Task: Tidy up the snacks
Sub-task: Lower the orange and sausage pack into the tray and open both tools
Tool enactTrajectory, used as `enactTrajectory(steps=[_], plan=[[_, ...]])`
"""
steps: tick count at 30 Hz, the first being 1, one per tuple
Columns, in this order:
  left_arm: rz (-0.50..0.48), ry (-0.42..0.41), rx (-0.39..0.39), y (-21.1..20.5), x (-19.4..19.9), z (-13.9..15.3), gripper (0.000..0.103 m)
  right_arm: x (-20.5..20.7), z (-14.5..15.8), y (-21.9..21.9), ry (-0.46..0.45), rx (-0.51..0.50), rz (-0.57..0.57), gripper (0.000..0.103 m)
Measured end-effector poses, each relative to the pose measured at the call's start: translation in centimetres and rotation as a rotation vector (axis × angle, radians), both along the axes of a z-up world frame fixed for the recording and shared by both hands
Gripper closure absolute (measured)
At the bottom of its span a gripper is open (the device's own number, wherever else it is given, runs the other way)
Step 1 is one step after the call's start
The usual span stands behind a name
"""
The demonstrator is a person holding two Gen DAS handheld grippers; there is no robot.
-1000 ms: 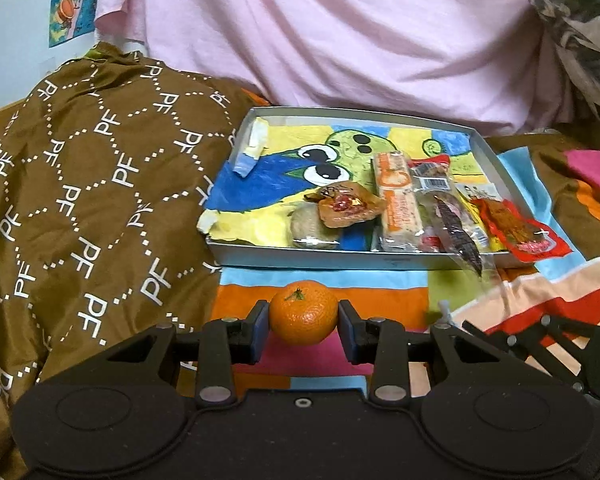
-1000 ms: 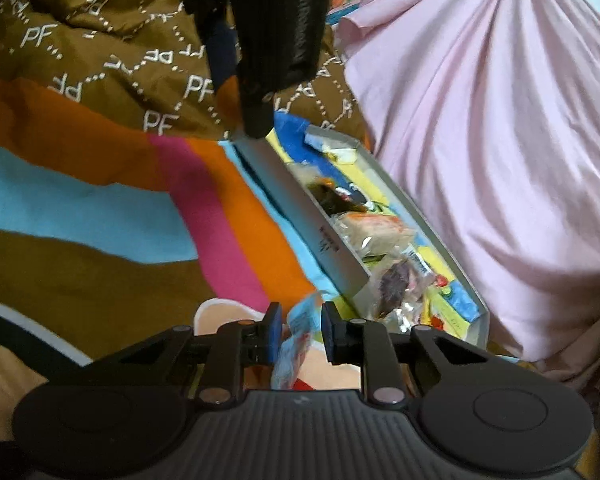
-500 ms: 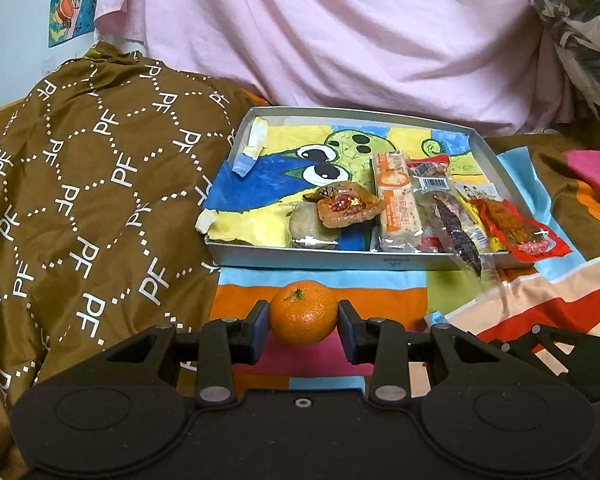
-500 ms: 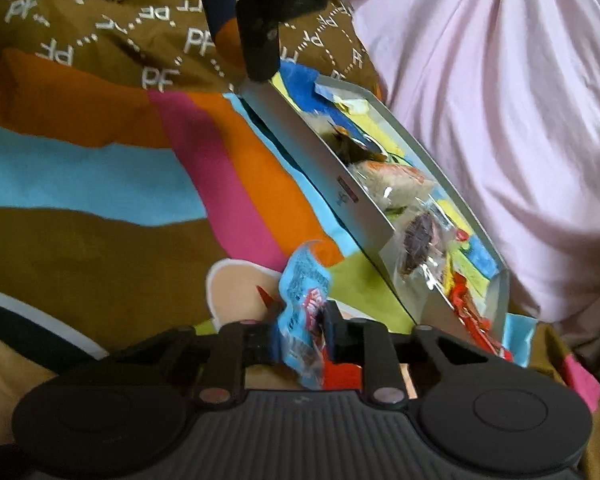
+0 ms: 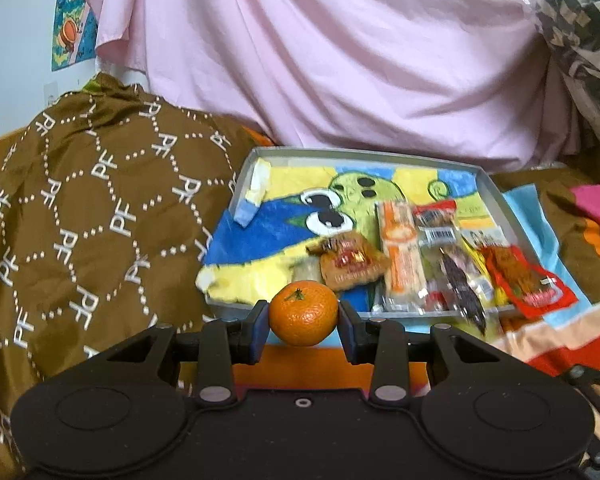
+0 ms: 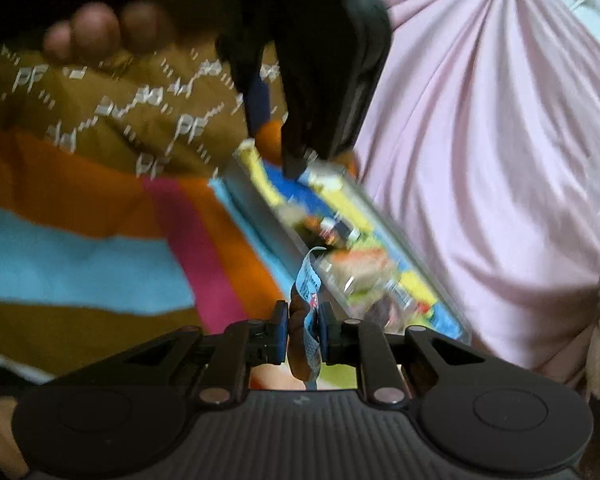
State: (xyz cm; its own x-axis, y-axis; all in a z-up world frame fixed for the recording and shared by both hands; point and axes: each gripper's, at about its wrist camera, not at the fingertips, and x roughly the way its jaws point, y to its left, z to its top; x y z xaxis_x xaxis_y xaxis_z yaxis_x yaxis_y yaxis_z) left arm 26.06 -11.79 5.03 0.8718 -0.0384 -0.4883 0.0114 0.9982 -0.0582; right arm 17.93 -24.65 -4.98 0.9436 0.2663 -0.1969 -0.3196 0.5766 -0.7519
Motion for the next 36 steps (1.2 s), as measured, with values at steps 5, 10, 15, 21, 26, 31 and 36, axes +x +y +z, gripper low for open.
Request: enactTrajectory(steps=[5,10,15,21,26,31,36], plan=[[0.019,-0.022,0.016,0.7,2.5,0.5,0.064,3.0,1.9,0.2,-0.081,0.111,-0.014,0.086],[0.047,-0.028,0.003,1.7,5.7,0.7,0.064,6.6,4.7,0.0,-0.048,0.332,-0.018,0.086],[0.06,-0.016,-0.007,2.5,8.5,-0.3,0.064,9.9,6.3,0.2,0.042,0.529,0.003,0.086],[0.073,0.025,-0.02,3.3,10.8,-2.0,0.064,13.0,5.7,-0.1,0.152,0.672,0.034,0.086],[0.07,0.035,-0.006,3.4,12.0,-2.7,0.064,14.2,5.3,-0.6,0.208,0.735,0.054,0.086],[0.082,0.029,-0.009,3.4,12.3,-3.0,0.064,14.9,4.6,-0.7,0.236,0.748,0.058,0.085],[0.07,0.014,-0.005,3.1,12.0,-3.0,0.064,15.3,4.0,-0.2,0.254,0.746,0.051,0.085]])
